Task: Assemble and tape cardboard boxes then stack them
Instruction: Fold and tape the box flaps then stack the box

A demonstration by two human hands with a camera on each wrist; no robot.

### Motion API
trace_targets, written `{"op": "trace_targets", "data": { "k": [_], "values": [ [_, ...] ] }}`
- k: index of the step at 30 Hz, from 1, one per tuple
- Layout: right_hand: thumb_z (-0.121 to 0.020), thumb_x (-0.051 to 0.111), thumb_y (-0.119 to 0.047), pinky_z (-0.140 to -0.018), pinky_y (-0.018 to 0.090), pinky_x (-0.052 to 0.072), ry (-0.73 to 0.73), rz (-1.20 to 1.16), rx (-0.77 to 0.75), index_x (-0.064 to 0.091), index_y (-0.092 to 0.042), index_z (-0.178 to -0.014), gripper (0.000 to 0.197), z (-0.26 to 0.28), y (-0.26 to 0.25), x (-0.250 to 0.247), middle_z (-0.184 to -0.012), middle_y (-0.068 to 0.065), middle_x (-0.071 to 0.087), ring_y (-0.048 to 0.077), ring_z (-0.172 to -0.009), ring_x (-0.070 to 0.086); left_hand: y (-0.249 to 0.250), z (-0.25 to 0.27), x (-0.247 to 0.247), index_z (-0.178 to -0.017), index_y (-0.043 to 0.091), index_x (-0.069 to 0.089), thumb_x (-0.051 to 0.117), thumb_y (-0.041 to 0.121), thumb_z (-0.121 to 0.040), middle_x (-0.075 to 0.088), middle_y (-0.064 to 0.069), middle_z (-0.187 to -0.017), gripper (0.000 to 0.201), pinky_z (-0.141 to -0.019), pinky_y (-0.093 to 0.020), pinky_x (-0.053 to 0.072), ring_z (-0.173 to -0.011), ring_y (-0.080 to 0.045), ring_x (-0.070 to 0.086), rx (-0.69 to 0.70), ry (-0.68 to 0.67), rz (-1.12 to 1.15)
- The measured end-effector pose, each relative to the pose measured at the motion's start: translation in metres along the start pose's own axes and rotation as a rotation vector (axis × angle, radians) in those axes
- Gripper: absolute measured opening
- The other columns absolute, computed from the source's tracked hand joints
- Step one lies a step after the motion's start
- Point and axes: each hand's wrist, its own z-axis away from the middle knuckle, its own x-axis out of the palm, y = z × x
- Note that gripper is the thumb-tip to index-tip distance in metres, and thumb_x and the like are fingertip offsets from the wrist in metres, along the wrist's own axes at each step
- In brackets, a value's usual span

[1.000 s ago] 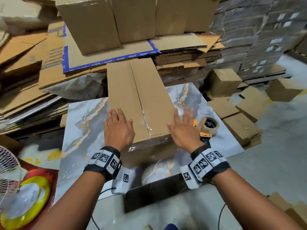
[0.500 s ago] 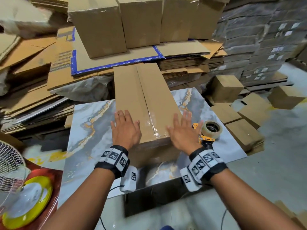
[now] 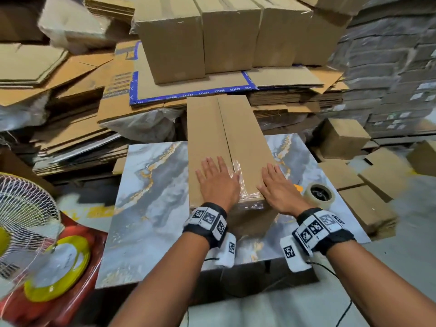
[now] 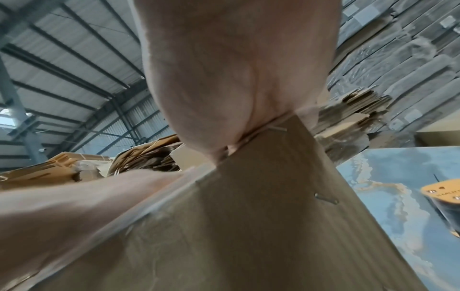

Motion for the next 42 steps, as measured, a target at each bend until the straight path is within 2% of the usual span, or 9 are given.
{"op": "trace_targets", "data": {
  "k": [3, 6, 8, 10, 13, 21, 25, 33, 42],
  "values": [
    [-0.109, 0.019, -0.047, -0.124, 0.054, 0.002, -0.004, -0.007, 0.006, -0.004, -0.013, -0.161, 0.066, 0.0, -0.002, 0.001, -0.168, 0.004, -0.018, 0.02, -0.154, -0.017, -0.048, -0.009, -0.007, -0.162, 0.012, 0.0, 0.017, 0.058, -0.105, -0.006, -0.012, -0.169, 0.075, -0.121, -0.06, -0.002, -0.156, -0.031, -0.009, 0.018, 0.032, 0.046],
    [-0.109, 0.018, -0.047, -0.122, 0.056, 0.001, -0.013, 0.0, 0.016, -0.004, -0.014, -0.161, 0.066, -0.001, 0.002, 0.002, -0.168, 0.003, -0.019, 0.019, -0.154, -0.018, -0.088, -0.011, -0.012, -0.161, 0.012, 0.013, 0.032, 0.046, -0.108, 0.01, -0.007, -0.169, 0.066, -0.125, -0.047, 0.014, -0.156, -0.026, 0.012, 0.178, 0.048, 0.423],
    [-0.108, 0.018, -0.047, -0.123, 0.057, 0.003, -0.016, -0.009, 0.016, -0.004, -0.014, -0.161, 0.067, -0.003, 0.005, 0.002, -0.168, 0.003, -0.018, 0.019, -0.154, -0.018, -0.119, -0.003, -0.01, -0.157, 0.016, 0.033, 0.041, 0.027, -0.11, 0.042, -0.004, -0.155, 0.049, -0.112, -0.035, 0.039, -0.136, -0.021, 0.049, 0.193, 0.132, 0.714],
    [-0.108, 0.018, -0.047, -0.123, 0.056, 0.004, -0.016, -0.006, 0.013, -0.004, -0.014, -0.162, 0.067, -0.004, 0.005, 0.002, -0.168, 0.003, -0.018, 0.02, -0.154, -0.017, -0.145, 0.01, -0.006, -0.146, 0.024, 0.048, 0.042, 0.007, -0.105, 0.066, -0.01, -0.128, 0.045, -0.091, -0.039, 0.056, -0.102, -0.019, 0.069, 0.157, 0.189, 0.811],
    [-0.107, 0.018, -0.047, -0.123, 0.056, 0.005, -0.001, -0.003, -0.001, -0.002, -0.013, -0.162, 0.068, -0.005, 0.003, 0.004, -0.169, 0.003, -0.016, 0.02, -0.155, -0.017, -0.162, 0.031, 0.005, -0.138, 0.034, 0.054, 0.04, -0.011, -0.092, 0.072, -0.005, -0.1, 0.066, -0.075, -0.031, 0.059, -0.079, -0.014, 0.07, 0.203, 0.084, 0.84],
    [-0.107, 0.021, -0.044, -0.125, 0.054, 0.009, 0.07, 0.042, -0.047, 0.004, -0.006, -0.161, 0.068, -0.014, 0.012, 0.013, -0.169, 0.012, -0.006, 0.026, -0.156, -0.011, -0.161, 0.057, 0.027, -0.138, 0.045, 0.052, 0.062, 0.003, -0.094, 0.065, 0.005, -0.107, 0.061, -0.084, -0.018, 0.052, -0.099, -0.008, 0.064, 0.244, 0.116, 0.965],
    [-0.105, 0.019, -0.046, -0.127, 0.042, 0.002, 0.121, 0.079, -0.079, 0.007, -0.001, -0.159, 0.071, -0.014, 0.014, 0.017, -0.168, 0.019, -0.001, 0.031, -0.156, -0.008, -0.162, 0.058, 0.025, -0.136, 0.043, 0.052, 0.07, 0.003, -0.091, 0.061, -0.003, -0.107, 0.063, -0.084, -0.017, 0.052, -0.092, -0.007, 0.065, 0.287, 0.105, 1.028],
    [-0.109, 0.023, -0.039, -0.125, 0.039, 0.0, 0.149, 0.079, -0.074, 0.007, -0.001, -0.159, 0.065, -0.011, 0.012, 0.017, -0.168, 0.019, -0.001, 0.031, -0.156, -0.007, -0.161, 0.054, 0.031, -0.146, 0.031, 0.048, 0.081, 0.011, -0.084, 0.066, 0.0, -0.101, 0.073, -0.079, -0.014, 0.054, -0.083, -0.006, 0.065, 0.346, 0.224, 0.857],
    [-0.109, 0.022, -0.041, -0.124, 0.034, -0.002, 0.166, 0.057, -0.074, 0.006, -0.003, -0.16, 0.065, -0.01, 0.014, 0.018, -0.168, 0.016, -0.001, 0.027, -0.156, -0.008, -0.164, 0.039, 0.032, -0.149, 0.027, 0.047, 0.083, 0.034, -0.083, 0.066, 0.001, -0.094, 0.076, -0.076, -0.035, 0.06, -0.078, -0.012, 0.065, 0.414, 0.281, 0.689]
  ]
}}
